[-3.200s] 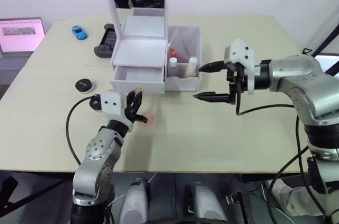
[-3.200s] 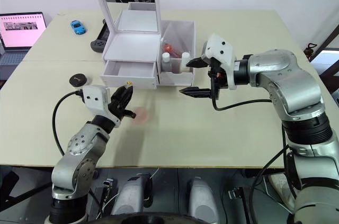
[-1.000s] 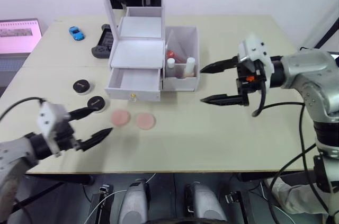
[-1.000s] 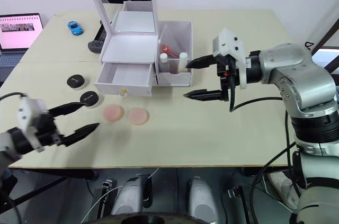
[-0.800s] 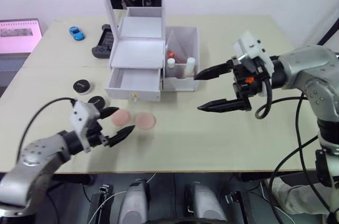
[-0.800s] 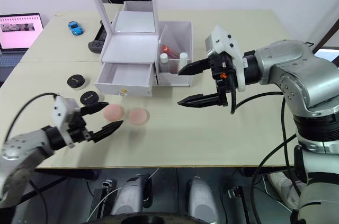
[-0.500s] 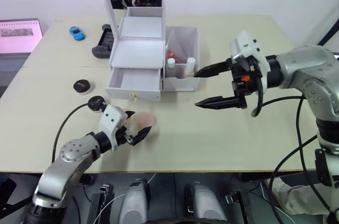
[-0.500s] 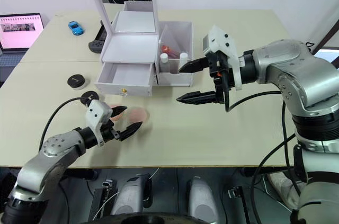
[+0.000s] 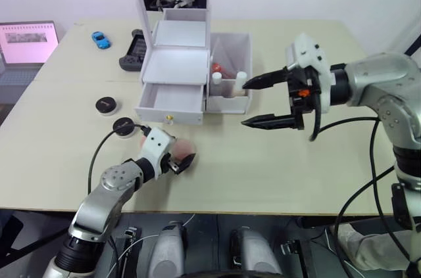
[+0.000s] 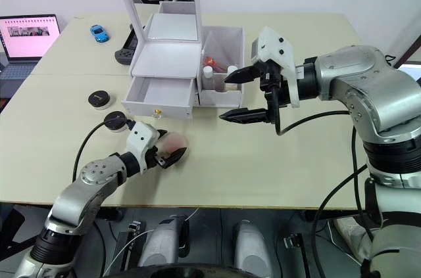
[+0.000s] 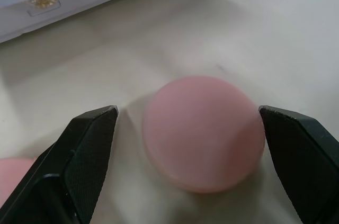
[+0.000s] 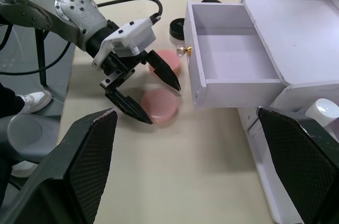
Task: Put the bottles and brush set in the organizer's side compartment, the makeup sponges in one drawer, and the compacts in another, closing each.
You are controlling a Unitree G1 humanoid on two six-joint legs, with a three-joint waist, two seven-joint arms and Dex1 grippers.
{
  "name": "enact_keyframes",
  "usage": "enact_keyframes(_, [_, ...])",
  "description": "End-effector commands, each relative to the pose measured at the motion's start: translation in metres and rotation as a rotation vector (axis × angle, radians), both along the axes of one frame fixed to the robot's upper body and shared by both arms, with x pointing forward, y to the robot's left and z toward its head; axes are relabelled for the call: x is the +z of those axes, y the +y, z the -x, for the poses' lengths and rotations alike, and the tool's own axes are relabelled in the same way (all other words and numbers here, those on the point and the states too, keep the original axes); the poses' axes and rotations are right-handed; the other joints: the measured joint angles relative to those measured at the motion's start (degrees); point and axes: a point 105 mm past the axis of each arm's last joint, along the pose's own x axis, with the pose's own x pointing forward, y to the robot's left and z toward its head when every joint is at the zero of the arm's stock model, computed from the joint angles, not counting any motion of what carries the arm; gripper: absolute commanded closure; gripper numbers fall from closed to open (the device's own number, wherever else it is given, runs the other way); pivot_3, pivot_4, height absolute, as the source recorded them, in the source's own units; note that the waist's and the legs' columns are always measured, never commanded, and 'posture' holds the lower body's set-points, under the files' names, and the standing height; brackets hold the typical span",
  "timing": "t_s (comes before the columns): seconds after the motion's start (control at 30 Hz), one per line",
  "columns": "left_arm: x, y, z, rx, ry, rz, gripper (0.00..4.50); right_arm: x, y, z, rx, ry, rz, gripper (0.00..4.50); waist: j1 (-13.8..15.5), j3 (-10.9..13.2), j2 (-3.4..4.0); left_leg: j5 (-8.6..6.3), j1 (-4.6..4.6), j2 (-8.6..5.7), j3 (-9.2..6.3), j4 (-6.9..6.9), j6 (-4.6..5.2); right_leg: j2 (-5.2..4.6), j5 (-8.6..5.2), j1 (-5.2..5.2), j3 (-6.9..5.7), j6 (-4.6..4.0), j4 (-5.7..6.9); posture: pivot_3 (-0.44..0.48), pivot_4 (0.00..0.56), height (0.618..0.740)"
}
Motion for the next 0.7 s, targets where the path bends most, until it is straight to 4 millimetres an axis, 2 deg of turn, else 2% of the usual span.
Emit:
enact_keyframes(0.03, [0.003, -0.001, 0.001, 0.006, -0.005, 0.006, 0.91, 0.011, 0.002, 0.002, 0.008, -0.068, -0.001, 0.0, -0.01, 0.0, 0.0, 0.0, 0.0, 0.0, 0.0, 0.0, 0.0, 0.0, 0.0, 0.0, 0.0, 0.0, 0.0, 0.0, 0.15, 0.74])
enact_keyframes(0.1, [0.004, -0.002, 0.001, -0.003, 0.003, 0.004, 1.78, 0.011, 0.003, 0.002, 0.01, -0.068, 0.0, 0.0, -0.01, 0.0, 0.01, 0.0, 0.0, 0.0, -0.01, -0.01, 0.0, 0.0, 0.0, -0.01, 0.0, 0.0, 0.01, 0.0, 0.15, 0.74])
enact_keyframes(0.2, [0.006, 0.003, 0.004, -0.003, 0.018, 0.001, 1.83, 0.012, 0.004, 0.002, 0.015, -0.075, -0.006, 0.0, -0.02, 0.0, 0.01, 0.0, 0.01, 0.0, -0.01, 0.0, 0.0, 0.0, 0.0, 0.0, 0.0, 0.0, 0.01, 0.0, 0.15, 0.74])
enact_keyframes(0.3, [0.019, 0.007, 0.01, -0.032, -0.01, 0.013, 1.83, 0.013, 0.005, 0.002, 0.02, -0.076, -0.008, 0.0, -0.16, 0.0, 0.0, 0.0, 0.01, 0.0, -0.01, -0.01, 0.0, 0.01, 0.0, -0.02, 0.0, 0.0, 0.01, 0.0, 0.15, 0.74])
enact_keyframes(0.43, [0.043, -0.004, 0.036, -0.199, -0.059, 0.038, 1.83, 0.011, 0.007, 0.001, 0.036, -0.069, -0.009, 0.0, -0.11, 0.0, 0.0, 0.0, 0.0, 0.01, -0.02, -0.03, 0.0, 0.01, 0.0, -0.04, 0.0, -0.01, 0.01, 0.0, 0.15, 0.74])
enact_keyframes(0.53, [0.08, -0.004, 0.046, -0.287, -0.196, 0.089, 1.83, 0.007, 0.009, -0.001, 0.033, -0.072, -0.01, 0.0, 0.04, 0.0, 0.0, 0.0, 0.0, 0.01, -0.02, -0.02, 0.0, -0.01, -0.01, -0.01, -0.01, -0.02, 0.0, 0.0, 0.15, 0.74])
enact_keyframes(0.7, [0.148, 0.007, 0.03, -0.288, -0.406, 0.126, 1.83, 0.006, 0.011, -0.004, 0.027, -0.075, -0.026, 0.0, 0.07, 0.0, 0.0, 0.0, 0.0, 0.0, -0.06, 0.04, 0.0, 0.0, -0.01, 0.04, -0.01, -0.02, 0.01, 0.0, 0.15, 0.74])
